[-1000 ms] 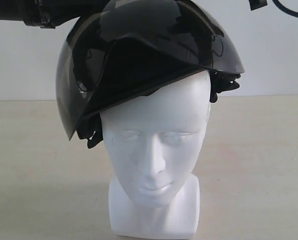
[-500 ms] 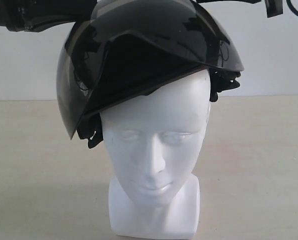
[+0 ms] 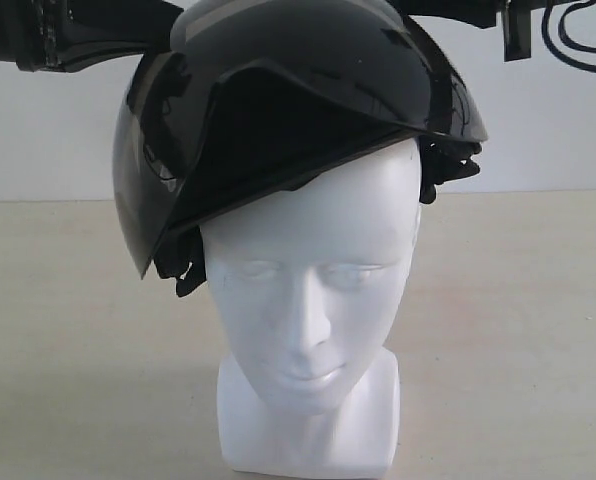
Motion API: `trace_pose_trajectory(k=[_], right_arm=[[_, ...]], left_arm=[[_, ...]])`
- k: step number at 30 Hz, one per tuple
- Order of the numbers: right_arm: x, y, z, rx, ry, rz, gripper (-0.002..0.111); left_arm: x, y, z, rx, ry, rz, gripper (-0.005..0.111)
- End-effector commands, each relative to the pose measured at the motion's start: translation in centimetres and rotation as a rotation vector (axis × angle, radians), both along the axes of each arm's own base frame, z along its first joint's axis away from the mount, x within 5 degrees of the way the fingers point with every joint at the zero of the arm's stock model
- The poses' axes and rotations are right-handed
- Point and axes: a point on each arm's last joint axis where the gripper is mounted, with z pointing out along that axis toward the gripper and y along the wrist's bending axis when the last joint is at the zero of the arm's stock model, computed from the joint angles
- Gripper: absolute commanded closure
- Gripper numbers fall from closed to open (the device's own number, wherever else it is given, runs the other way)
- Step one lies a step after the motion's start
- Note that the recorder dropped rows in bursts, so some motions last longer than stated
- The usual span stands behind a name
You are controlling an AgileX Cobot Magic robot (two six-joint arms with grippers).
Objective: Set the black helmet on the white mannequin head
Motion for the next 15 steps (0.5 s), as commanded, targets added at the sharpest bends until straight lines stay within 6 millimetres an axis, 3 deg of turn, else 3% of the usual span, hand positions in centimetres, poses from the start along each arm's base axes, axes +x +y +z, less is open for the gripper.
trace_pose_trajectory(k=[1,7,12,15], right_arm=[[-0.6,1.9,0.0,0.012,-0.017,0.068,0.108],[-0.4,2.4,-0.3,0.020,0.000,0.078,0.108],[-1.5,4.9,-0.3,0.013,0.016,0.150,0.108],[-2.4,5.3,0.5,0.007,0.000,0.165,0.108]], left_arm=[[1.0,0.9,-1.5,0.006,0.058,0.024,0.102],[0.9,0.8,-1.6,-0.002,0.072,-0.003,0.102],[0.6,0.6,-1.8,-0.009,0.089,-0.032,0.102],[0.1,-0.1,-1.4,-0.011,0.081,-0.054,0.102]])
